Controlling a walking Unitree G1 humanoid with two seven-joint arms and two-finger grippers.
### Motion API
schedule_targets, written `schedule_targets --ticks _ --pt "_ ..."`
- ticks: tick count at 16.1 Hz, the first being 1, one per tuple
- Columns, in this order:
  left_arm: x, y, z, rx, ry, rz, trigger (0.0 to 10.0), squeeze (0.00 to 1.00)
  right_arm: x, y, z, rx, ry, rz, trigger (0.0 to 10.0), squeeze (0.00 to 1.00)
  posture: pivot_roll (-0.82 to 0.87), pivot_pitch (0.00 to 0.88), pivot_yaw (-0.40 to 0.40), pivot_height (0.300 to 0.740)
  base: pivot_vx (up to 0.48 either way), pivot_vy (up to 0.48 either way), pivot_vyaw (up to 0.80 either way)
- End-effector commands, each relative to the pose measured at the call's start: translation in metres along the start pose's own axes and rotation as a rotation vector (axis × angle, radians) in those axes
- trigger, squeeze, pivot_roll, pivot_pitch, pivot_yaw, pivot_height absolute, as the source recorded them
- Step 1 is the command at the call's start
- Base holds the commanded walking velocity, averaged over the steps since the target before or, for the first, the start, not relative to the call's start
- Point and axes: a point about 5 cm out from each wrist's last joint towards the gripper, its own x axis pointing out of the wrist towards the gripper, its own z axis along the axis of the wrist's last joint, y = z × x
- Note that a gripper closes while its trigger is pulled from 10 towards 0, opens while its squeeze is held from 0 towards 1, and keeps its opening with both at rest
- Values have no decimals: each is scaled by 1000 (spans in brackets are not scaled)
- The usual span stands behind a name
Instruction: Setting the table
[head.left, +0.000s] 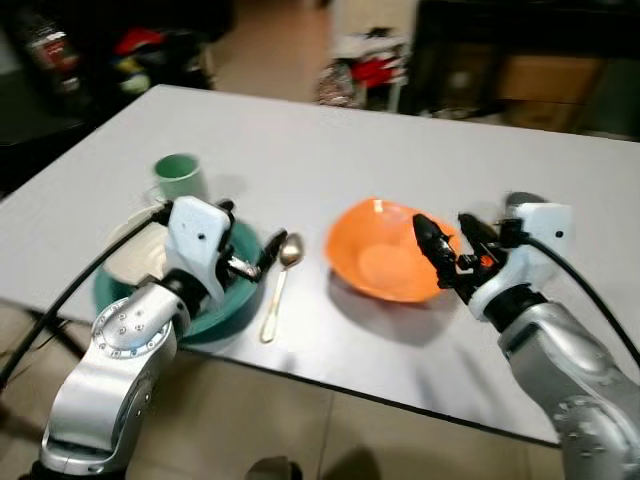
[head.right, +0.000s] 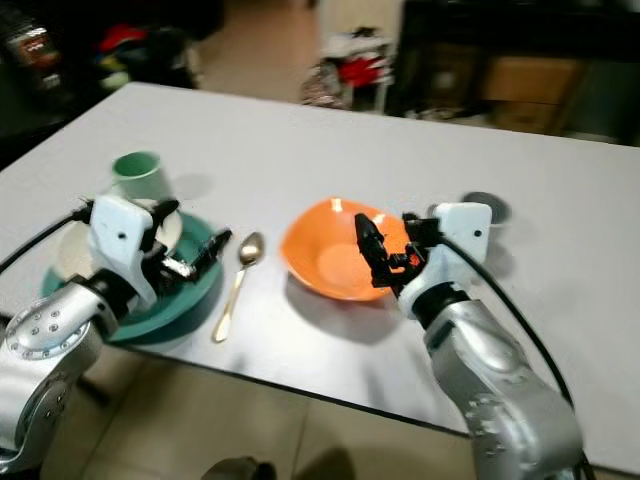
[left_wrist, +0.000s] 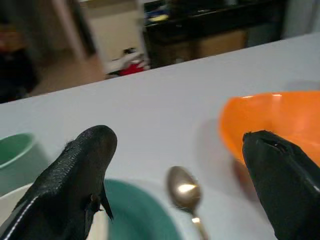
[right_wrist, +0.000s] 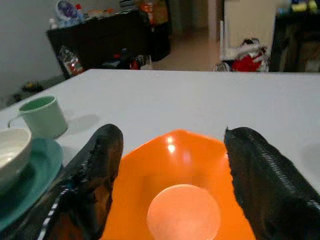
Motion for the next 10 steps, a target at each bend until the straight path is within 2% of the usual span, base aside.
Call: schedule_targets --ticks 1,4,7,10 --pt "3 2 4 20 -21 42 10000 0 2 4 -1 -55 -1 8 10000 1000 82 0 46 740 0 0 800" --pt "8 1 7 72 -46 111 10000 0 10 10 -6 -48 -38 52 10000 1000 107 0 21 740 0 0 800" --pt "11 12 3 30 -32 185 10000 0 21 15 -6 -2 -69 100 10000 1000 107 0 22 740 0 0 800" --pt "16 8 0 -1 -32 181 10000 0 22 13 -13 15 -72 108 10000 1000 90 0 29 740 0 0 800"
